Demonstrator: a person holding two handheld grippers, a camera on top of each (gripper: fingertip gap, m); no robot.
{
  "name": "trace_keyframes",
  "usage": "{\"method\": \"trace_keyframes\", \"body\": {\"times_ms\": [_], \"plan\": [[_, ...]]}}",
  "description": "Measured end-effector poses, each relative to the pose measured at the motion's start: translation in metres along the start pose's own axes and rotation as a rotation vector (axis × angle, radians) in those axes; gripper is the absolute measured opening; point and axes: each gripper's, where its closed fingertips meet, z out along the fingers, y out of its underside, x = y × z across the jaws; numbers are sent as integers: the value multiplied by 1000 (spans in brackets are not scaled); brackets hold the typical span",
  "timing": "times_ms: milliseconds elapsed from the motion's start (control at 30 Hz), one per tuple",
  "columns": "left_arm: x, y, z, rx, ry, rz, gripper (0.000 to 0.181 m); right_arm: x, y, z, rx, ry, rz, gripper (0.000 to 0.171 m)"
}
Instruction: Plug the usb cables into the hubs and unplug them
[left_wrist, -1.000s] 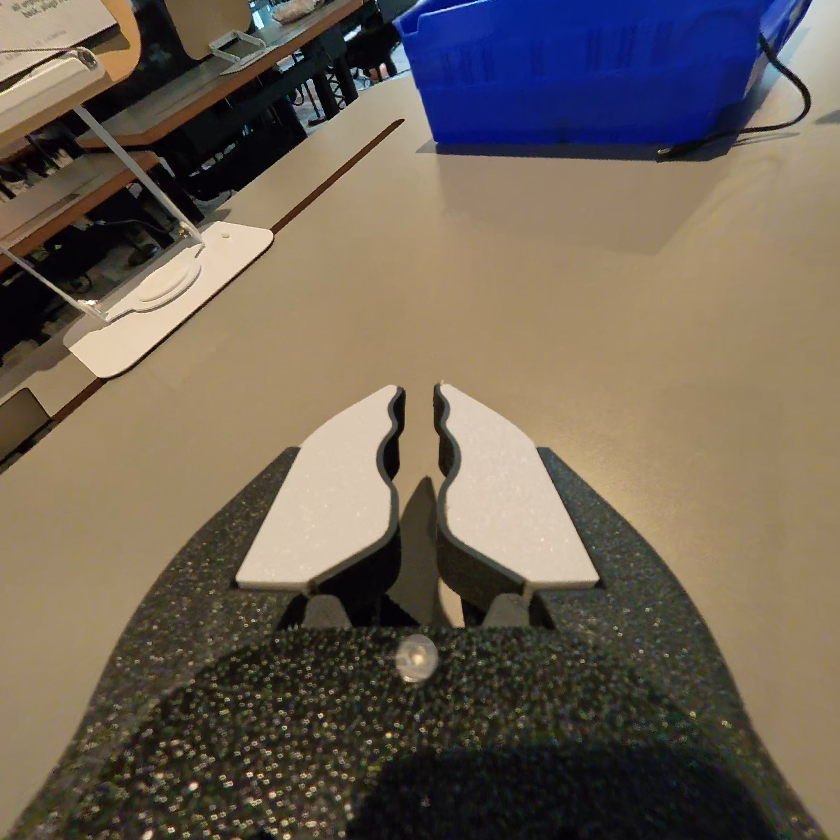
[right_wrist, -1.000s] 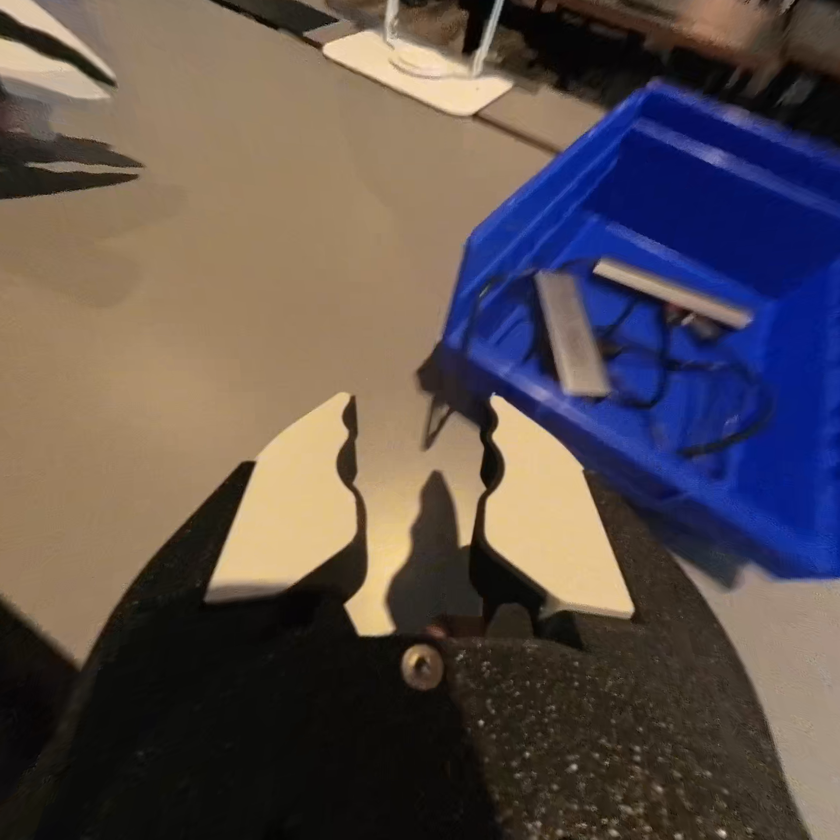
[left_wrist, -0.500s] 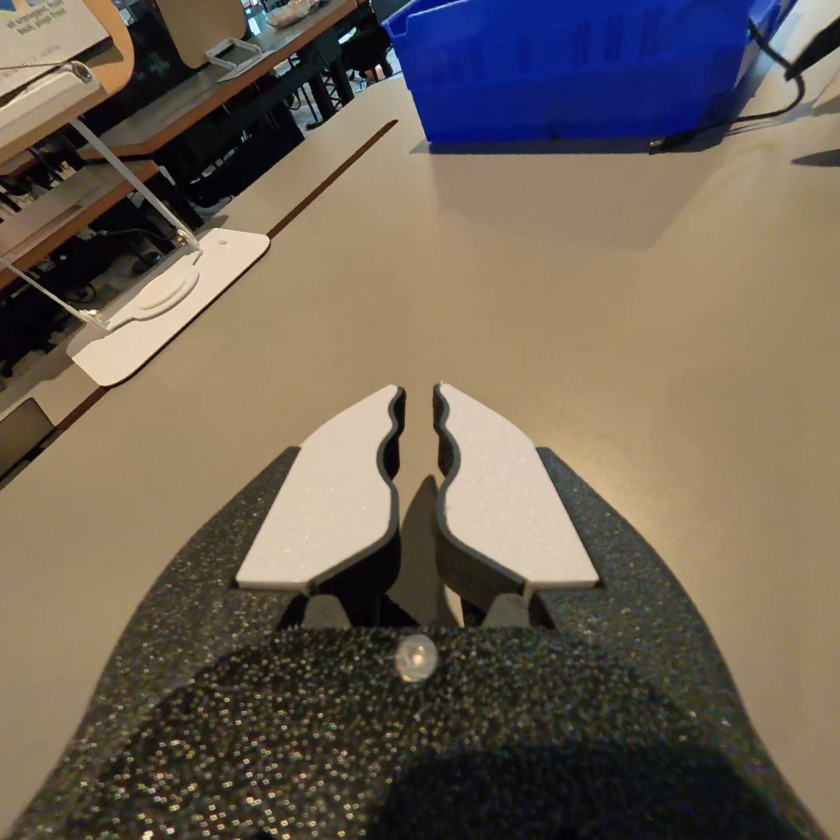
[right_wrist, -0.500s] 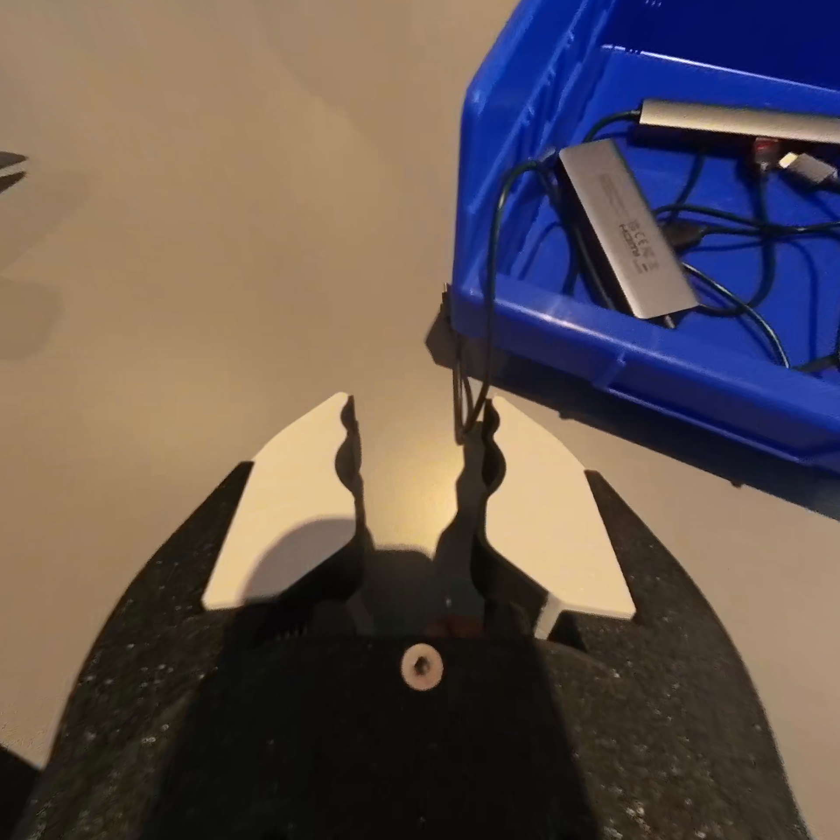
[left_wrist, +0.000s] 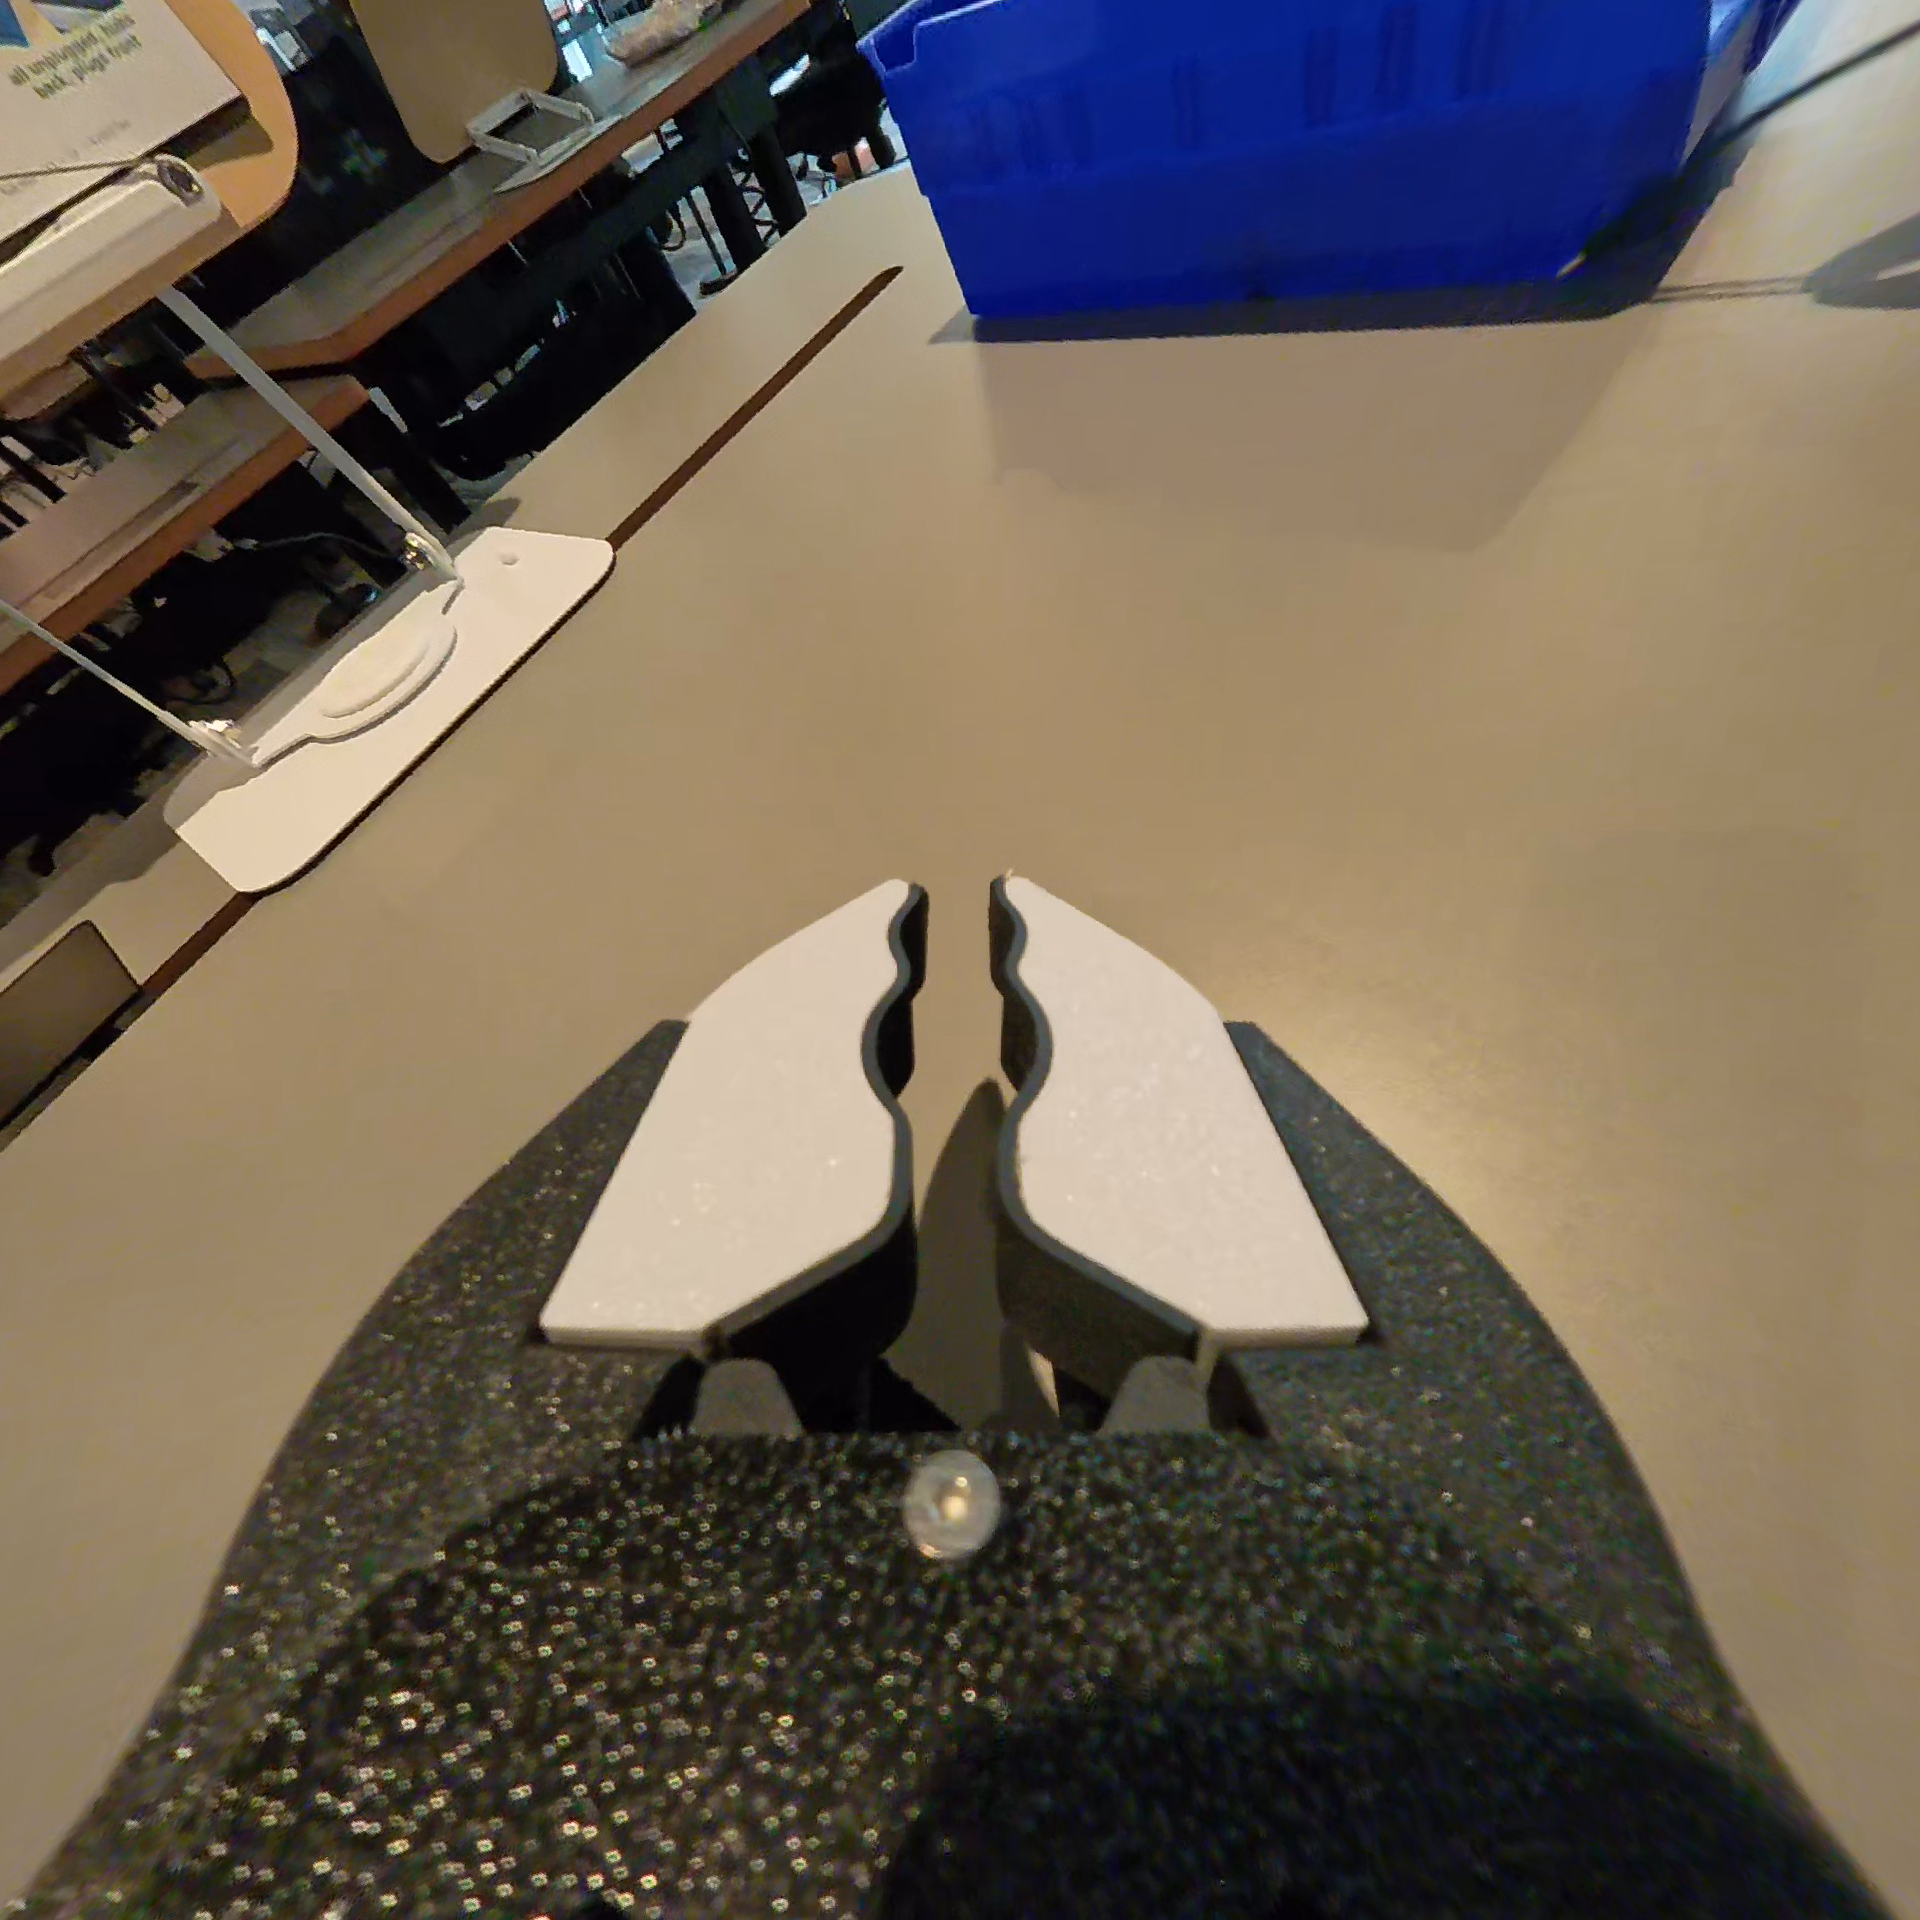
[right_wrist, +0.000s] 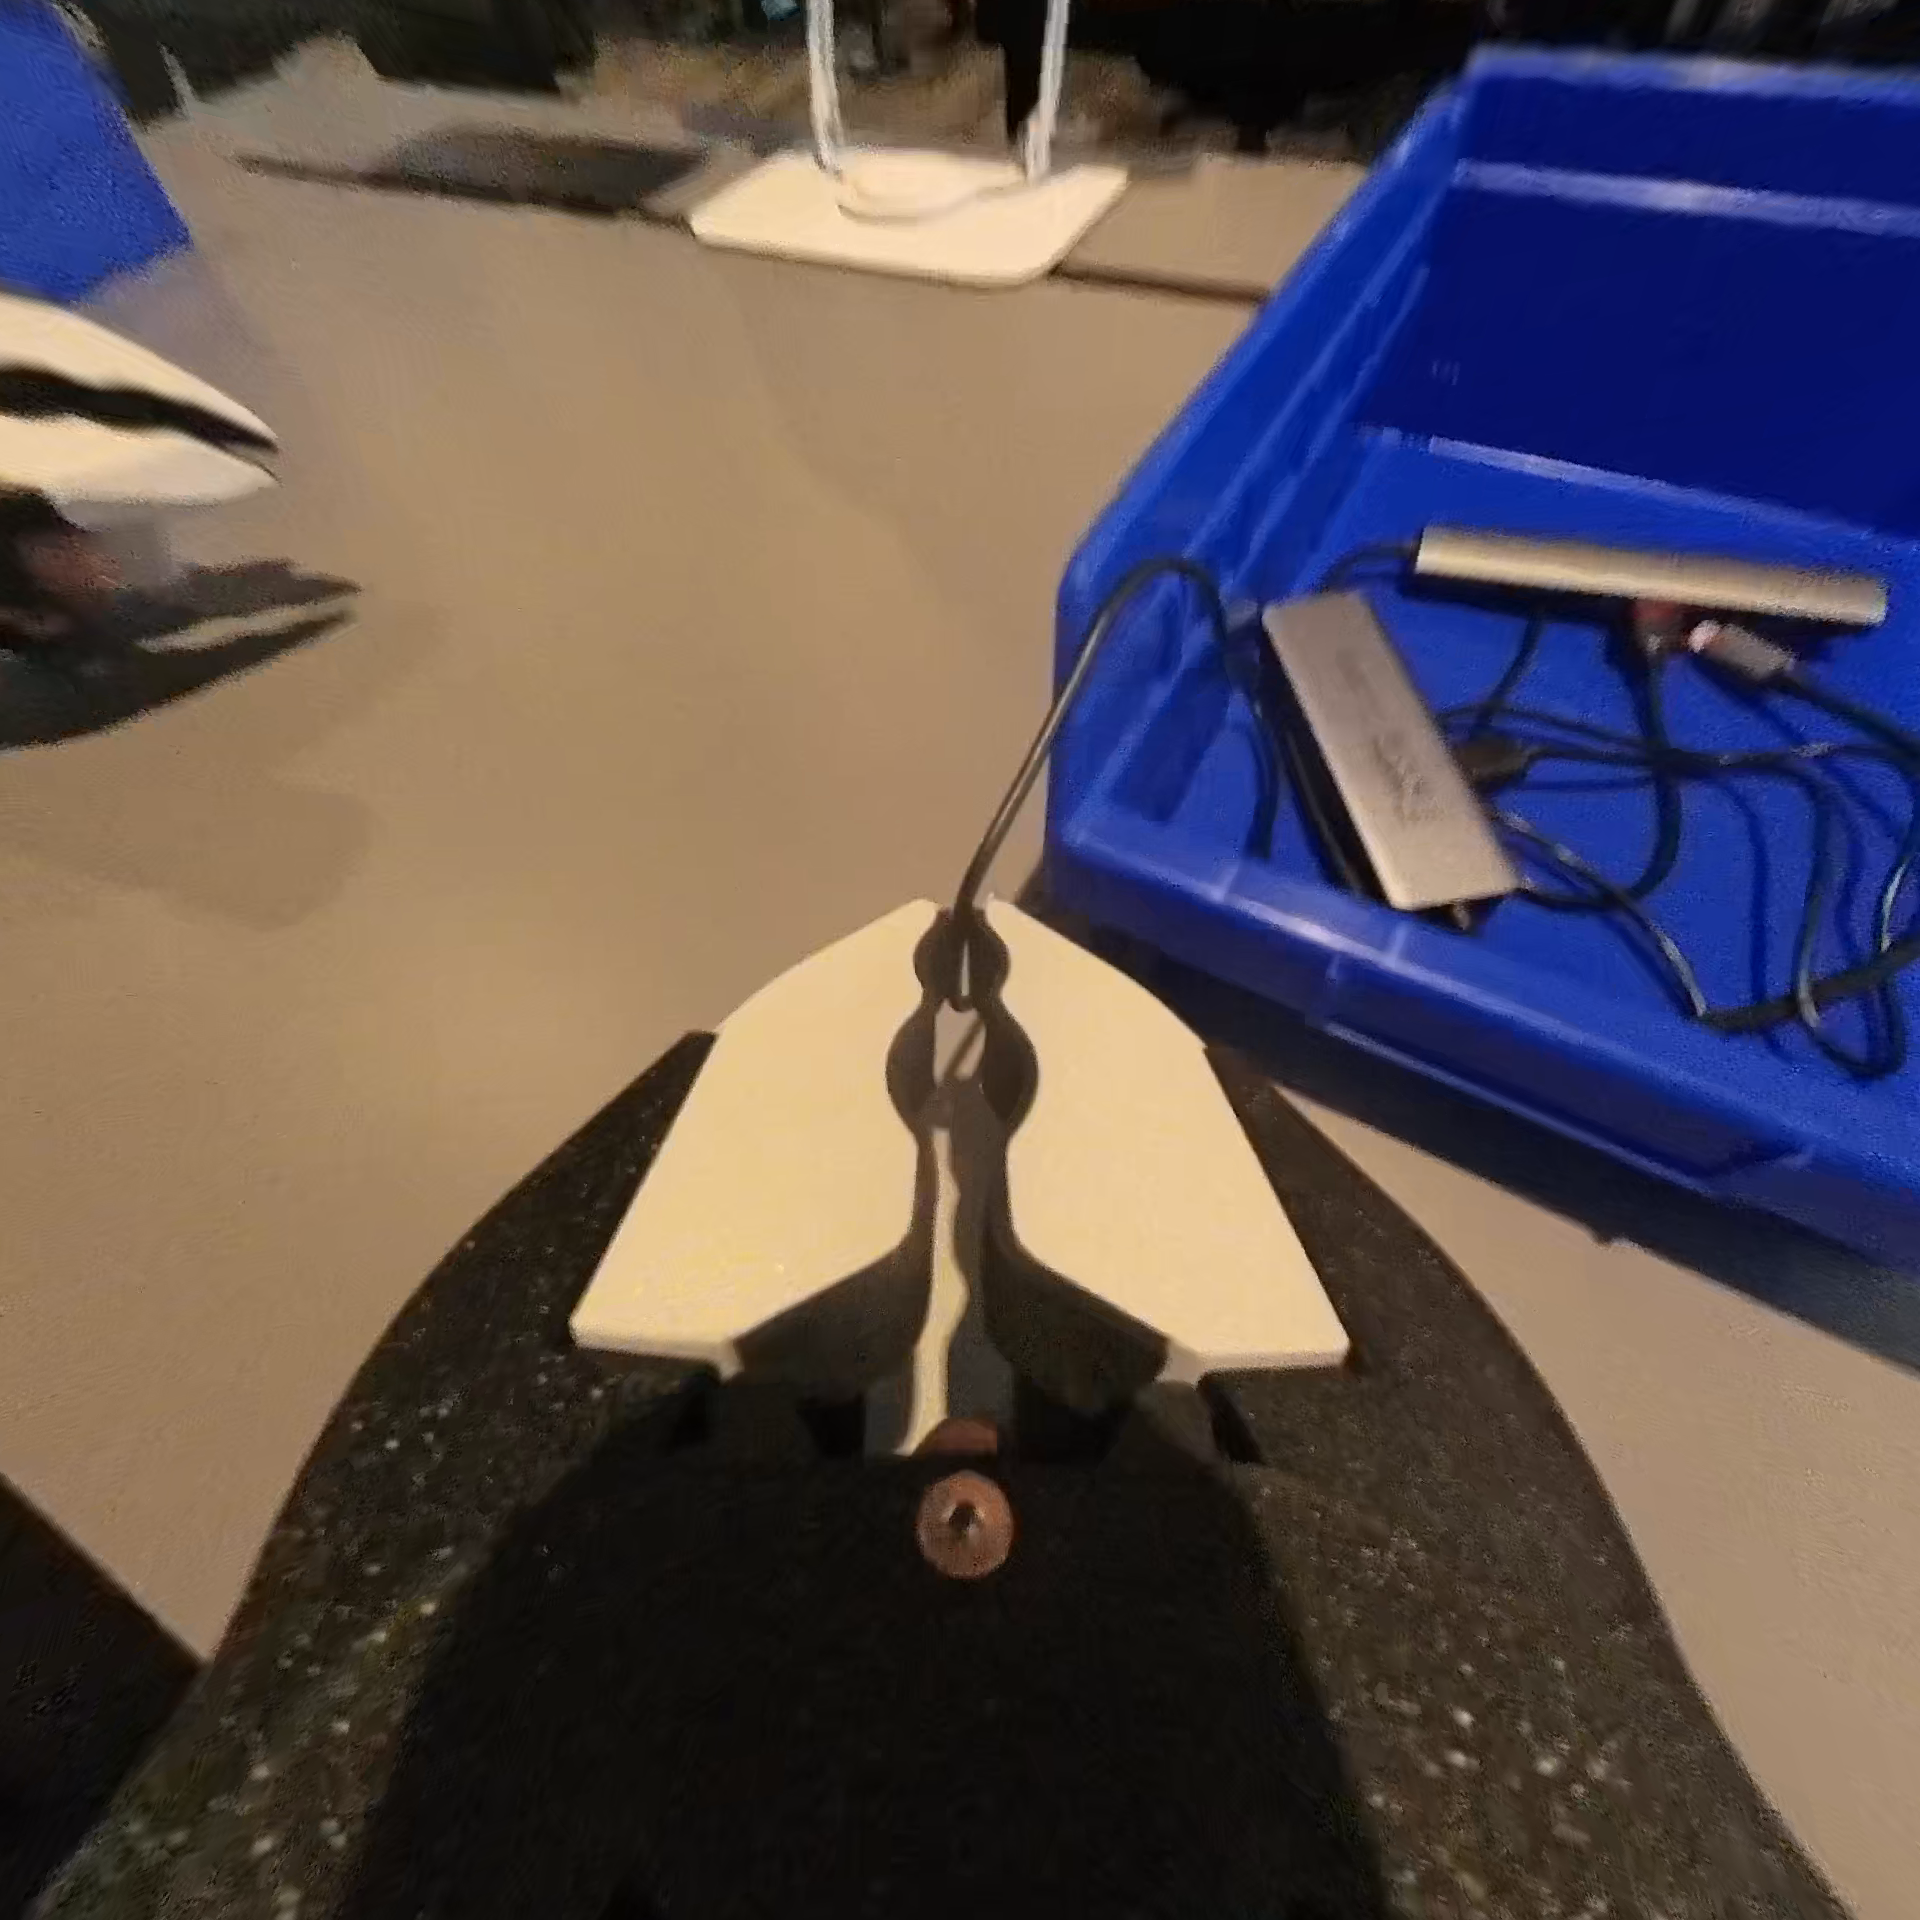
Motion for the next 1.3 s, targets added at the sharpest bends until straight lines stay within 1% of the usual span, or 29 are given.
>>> {"method": "trace_keyframes", "body": {"times_ms": [100,200,300,400,533,733,767,800,833,900,967,1067,1133,1200,1233,1267,1300], "plan": [[1,0,1,-3,-2,8,11,8,-32,-13,92,-5,-7,3],[1,0,1,-5,-2,11,11,27,-62,-20,152,29,-27,3],[1,0,1,-3,-1,12,11,60,-85,-18,173,95,-30,3],[2,1,1,-6,0,17,11,101,-96,-10,138,203,-55,3],[2,2,2,-15,-2,35,11,137,-96,9,85,251,-37,3],[3,2,2,-17,-5,39,11,164,-60,48,-102,352,-140,3],[2,2,2,-15,-5,37,11,164,-53,53,-128,354,-142,14],[2,2,2,-13,-6,34,11,163,-49,55,-142,355,-133,35],[1,2,2,-13,-6,31,11,162,-47,56,-144,351,-123,52],[0,2,1,-12,-8,21,11,157,-52,49,-102,349,-108,72],[-3,2,0,-5,-11,4,11,154,-61,30,-33,370,-96,81],[-10,1,-3,12,-20,-36,13,147,-77,-14,90,427,-103,88],[-16,-1,-6,23,-29,-64,14,125,-92,-48,225,430,-151,89],[-22,-5,-10,44,-41,-86,15,73,-115,-78,470,344,-255,86],[-25,-8,-13,57,-42,-105,15,39,-120,-88,578,262,-299,76],[-25,-11,-15,74,-29,-133,16,3,-119,-92,647,153,-336,64],[-25,-15,-18,94,-1,-167,18,-32,-114,-88,680,42,-362,55]]}}
